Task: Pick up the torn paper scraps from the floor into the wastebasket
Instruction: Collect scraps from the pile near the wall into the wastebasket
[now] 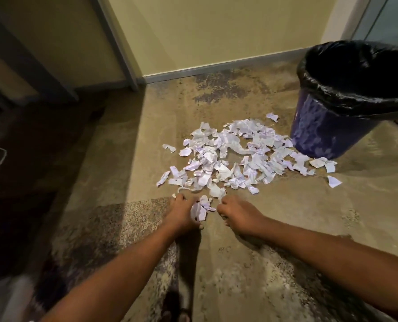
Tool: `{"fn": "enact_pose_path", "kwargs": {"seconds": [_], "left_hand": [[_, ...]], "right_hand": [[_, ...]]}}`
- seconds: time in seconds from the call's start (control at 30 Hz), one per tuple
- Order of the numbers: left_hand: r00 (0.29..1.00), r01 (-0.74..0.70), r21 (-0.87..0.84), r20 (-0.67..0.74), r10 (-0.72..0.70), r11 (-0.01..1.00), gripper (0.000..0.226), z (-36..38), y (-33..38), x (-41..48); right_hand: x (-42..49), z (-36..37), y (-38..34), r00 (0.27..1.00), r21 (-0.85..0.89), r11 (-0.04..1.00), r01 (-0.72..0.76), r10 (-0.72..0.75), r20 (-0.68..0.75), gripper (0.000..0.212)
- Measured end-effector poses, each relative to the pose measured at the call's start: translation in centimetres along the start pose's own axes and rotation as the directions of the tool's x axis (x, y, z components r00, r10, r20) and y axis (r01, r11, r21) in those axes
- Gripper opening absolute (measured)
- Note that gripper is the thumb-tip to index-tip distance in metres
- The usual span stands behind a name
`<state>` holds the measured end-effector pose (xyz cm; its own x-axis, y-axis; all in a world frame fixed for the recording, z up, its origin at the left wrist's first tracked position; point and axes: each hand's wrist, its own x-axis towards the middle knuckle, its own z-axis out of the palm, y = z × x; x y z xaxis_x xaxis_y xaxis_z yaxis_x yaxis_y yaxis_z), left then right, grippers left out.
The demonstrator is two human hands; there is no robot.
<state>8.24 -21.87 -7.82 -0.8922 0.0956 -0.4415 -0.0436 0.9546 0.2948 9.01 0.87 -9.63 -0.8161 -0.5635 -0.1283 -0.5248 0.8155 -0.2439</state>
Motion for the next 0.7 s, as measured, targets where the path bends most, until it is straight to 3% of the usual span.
{"fn": "enact_pose_path", "kwargs": {"seconds": [0.13,0.27,0.33,0.43,0.57,0.6,0.7], "left_hand": [[0.986,-0.11,-0.073,-0.135,0.099,0.991,0.035,0.1,-0.2,1.3],[0.978,-0.162,-0.077,-0.145,0.15,0.984,0.019,-0.5,0.8,1.9],[0.973,-0.177,-0.079,-0.162,0.163,0.981,0.021,-0.4,1.2,2.3],[0.967,-0.209,-0.134,-0.178,0.184,0.969,0.024,0.1,1.6,2.6],[0.965,-0.254,-0.191,-0.119,0.235,0.948,0.068,0.8,2.0,2.6],[0.964,-0.26,-0.169,-0.093,0.248,0.951,0.076,1.0,1.9,2.8],[0.963,-0.269,-0.109,-0.025,0.268,0.957,0.095,1.6,1.5,3.1]], "right_hand": [[0.0,-0.5,1.1,0.998,0.097,0.994,-0.058,0.056,0.019,0.02],[0.5,-2.1,1.6,0.986,0.304,0.941,-0.151,0.163,-0.016,0.015],[1.3,-2.8,1.8,0.978,0.37,0.911,-0.183,0.207,-0.026,0.011],[2.8,-3.2,1.9,0.968,0.327,0.92,-0.214,0.245,-0.056,0.013],[4.4,-2.1,2.1,0.966,0.239,0.936,-0.259,0.248,0.078,0.081],[4.6,-1.7,2.0,0.967,0.235,0.938,-0.254,0.236,0.1,0.087],[4.8,-0.6,1.8,0.974,0.232,0.946,-0.227,0.218,0.063,0.065]]}}
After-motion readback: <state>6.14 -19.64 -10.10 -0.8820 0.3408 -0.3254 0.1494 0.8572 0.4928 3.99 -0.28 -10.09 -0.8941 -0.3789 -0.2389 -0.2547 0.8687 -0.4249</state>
